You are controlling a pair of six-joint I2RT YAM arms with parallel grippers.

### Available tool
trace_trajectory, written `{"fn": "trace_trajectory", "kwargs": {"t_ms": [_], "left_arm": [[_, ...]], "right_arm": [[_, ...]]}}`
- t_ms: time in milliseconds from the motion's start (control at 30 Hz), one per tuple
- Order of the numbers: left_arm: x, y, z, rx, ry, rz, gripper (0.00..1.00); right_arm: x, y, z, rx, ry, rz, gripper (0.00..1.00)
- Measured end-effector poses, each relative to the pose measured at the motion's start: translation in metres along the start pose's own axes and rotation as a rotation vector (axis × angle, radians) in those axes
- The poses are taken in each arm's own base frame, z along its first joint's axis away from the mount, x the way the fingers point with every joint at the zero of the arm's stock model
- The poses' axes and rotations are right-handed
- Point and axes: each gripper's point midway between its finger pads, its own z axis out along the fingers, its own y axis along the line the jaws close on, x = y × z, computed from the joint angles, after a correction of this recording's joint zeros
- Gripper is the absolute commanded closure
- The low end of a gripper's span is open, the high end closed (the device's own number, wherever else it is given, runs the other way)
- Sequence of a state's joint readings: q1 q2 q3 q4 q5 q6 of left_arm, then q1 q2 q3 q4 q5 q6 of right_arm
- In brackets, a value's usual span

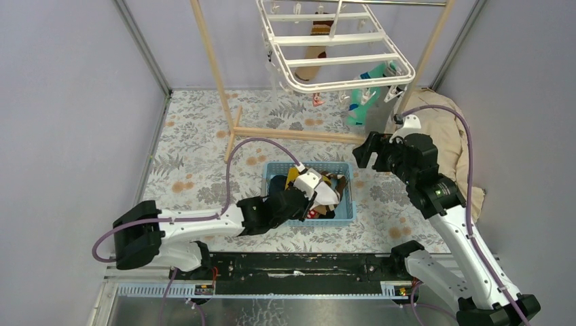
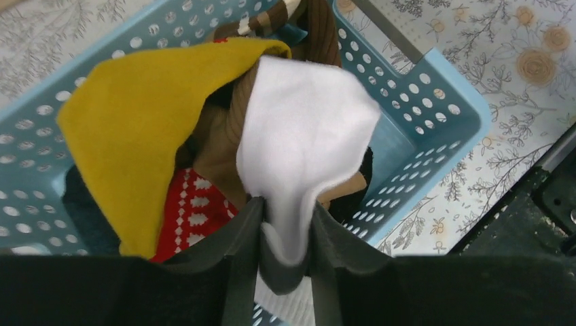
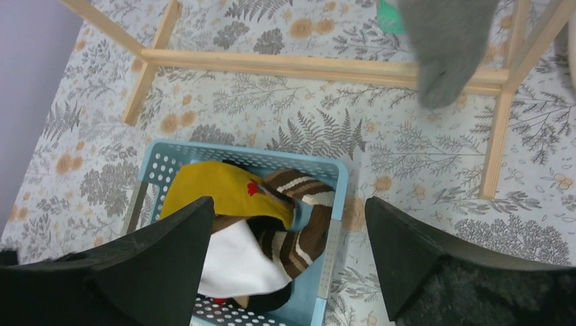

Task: Remove the socks clipped to the hanger
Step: Place the sock in the bin.

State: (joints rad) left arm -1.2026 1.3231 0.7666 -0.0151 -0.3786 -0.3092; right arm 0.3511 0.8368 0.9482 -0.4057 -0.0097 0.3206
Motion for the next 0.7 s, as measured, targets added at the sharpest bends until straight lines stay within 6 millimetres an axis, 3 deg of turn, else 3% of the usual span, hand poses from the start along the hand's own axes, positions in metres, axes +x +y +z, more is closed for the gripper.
{"fn": "trace_trajectory", "kwargs": {"t_ms": [100, 200, 267, 400, 567, 633, 700], "left_arm": [[0.008, 0.002, 0.009, 0.0, 0.019, -0.01, 0.36], [0.007, 0.003, 0.012, -0.002, 0.019, -0.024, 0.07], [0.004, 0.003, 0.012, -0.002, 0.013, -0.027, 0.02], [-0.012, 0.0, 0.008, -0.002, -0.009, -0.039, 0.01], [-0.051, -0.001, -0.005, -0.008, -0.079, -0.069, 0.02], [-0.065, 0.001, -0.01, -0.027, -0.108, -0.08, 0.07], [-0.073, 0.005, -0.009, -0.05, -0.12, -0.09, 0.18]], "right_arm": [[0.01, 0.002, -0.003, -0.023, 0.022, 0.0, 0.12], [0.019, 0.005, -0.004, -0.055, 0.044, -0.001, 0.13], [0.027, 0.007, -0.004, -0.075, 0.064, -0.001, 0.14], [0.044, 0.005, -0.003, -0.085, 0.106, 0.002, 0.14], [0.06, 0.003, -0.003, -0.097, 0.148, 0.001, 0.23], [0.062, 0.007, -0.003, -0.12, 0.162, -0.001, 0.23], [0.065, 0.01, -0.002, -0.139, 0.181, 0.0, 0.23]]}}
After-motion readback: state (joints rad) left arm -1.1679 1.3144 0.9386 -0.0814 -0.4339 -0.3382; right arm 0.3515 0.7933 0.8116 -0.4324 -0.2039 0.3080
